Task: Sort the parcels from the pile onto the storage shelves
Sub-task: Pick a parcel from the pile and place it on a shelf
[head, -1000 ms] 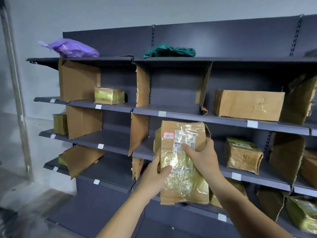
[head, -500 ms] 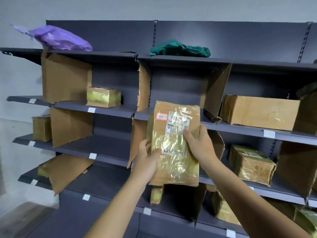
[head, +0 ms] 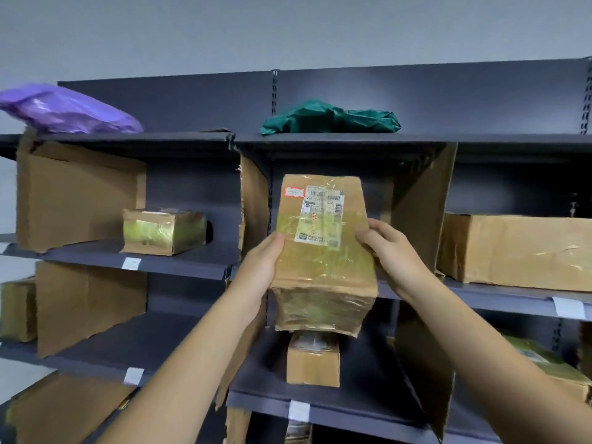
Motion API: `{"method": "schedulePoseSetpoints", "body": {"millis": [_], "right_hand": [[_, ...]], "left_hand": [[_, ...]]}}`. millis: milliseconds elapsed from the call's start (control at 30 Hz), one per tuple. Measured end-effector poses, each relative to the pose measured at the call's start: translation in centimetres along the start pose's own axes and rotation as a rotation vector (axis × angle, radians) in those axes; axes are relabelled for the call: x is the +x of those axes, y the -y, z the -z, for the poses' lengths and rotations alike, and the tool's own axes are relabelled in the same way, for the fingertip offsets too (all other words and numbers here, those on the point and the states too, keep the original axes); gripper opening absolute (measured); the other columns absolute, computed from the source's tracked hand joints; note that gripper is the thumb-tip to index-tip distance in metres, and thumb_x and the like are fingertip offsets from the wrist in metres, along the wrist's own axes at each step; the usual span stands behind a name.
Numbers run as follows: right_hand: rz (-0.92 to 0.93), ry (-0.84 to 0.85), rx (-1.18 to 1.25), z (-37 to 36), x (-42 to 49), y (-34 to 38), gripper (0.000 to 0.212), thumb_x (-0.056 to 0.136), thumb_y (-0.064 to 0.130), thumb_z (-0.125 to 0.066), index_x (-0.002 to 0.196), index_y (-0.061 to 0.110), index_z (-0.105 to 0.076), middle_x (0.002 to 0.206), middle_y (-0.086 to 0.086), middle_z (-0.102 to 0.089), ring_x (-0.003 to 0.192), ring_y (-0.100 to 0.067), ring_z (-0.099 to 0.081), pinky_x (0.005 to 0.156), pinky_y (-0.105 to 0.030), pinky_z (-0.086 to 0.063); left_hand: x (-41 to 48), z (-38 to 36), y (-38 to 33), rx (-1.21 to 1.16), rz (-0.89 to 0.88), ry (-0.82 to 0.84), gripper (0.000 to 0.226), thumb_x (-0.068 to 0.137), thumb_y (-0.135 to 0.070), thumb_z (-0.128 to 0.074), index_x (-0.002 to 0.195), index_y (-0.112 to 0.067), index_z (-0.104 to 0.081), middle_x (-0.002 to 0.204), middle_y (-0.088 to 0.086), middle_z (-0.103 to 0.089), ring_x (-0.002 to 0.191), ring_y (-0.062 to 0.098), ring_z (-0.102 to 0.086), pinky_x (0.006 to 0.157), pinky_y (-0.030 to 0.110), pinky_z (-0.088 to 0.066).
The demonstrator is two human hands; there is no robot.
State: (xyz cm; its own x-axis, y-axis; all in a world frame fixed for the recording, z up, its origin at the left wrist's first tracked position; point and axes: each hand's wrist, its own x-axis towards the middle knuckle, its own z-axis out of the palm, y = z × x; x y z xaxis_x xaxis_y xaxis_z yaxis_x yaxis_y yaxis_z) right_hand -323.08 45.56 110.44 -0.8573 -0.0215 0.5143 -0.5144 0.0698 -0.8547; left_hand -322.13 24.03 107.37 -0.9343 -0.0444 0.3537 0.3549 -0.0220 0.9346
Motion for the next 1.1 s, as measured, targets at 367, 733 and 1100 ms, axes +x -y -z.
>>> {"method": "schedulePoseSetpoints", "body": {"millis": [367, 733, 1100], "right_hand": [[-0.105, 0.103, 0.051, -0.7, 7.9, -0.9, 0.064, 0.096, 0.063, -0.037, 0.115, 0.012, -0.070, 0.114, -0.007, -0.073, 0.113, -0.022, -0.066, 0.105, -0.036, -0.041], [-0.004, -0.059, -0.192, -3.6, 11.1, -5.7, 0.044, 0.098, 0.053, -0.047, 0.132, 0.026, -0.050, 0.114, 0.008, -0.067, 0.096, 0.004, -0.067, 0.090, -0.026, -0.055], [-0.061, -0.343, -0.511, -5.4, 13.9, -9.1, 0.054, 0.093, 0.047, -0.061, 0.135, 0.016, -0.048, 0.124, 0.001, -0.063, 0.111, -0.015, -0.061, 0.101, -0.040, -0.049]], "left_hand": [[7.6, 1.1, 2.6, 0.229, -0.290, 0.229, 0.100, 0.078, -0.036, -0.079, 0.155, -0.039, -0.014, 0.148, -0.022, -0.041, 0.132, -0.002, -0.040, 0.105, 0.017, -0.040], [16.3, 0.8, 4.3, 0.468, -0.335, 0.049, 0.085, 0.081, -0.048, -0.072, 0.151, -0.035, -0.026, 0.136, -0.005, -0.049, 0.121, 0.015, -0.051, 0.100, 0.038, -0.045], [19.9, -0.2, 7.9, 0.641, -0.328, 0.090, 0.075, 0.091, -0.029, -0.066, 0.152, -0.018, -0.025, 0.140, 0.008, -0.054, 0.122, 0.032, -0.054, 0.098, 0.047, -0.046]]}}
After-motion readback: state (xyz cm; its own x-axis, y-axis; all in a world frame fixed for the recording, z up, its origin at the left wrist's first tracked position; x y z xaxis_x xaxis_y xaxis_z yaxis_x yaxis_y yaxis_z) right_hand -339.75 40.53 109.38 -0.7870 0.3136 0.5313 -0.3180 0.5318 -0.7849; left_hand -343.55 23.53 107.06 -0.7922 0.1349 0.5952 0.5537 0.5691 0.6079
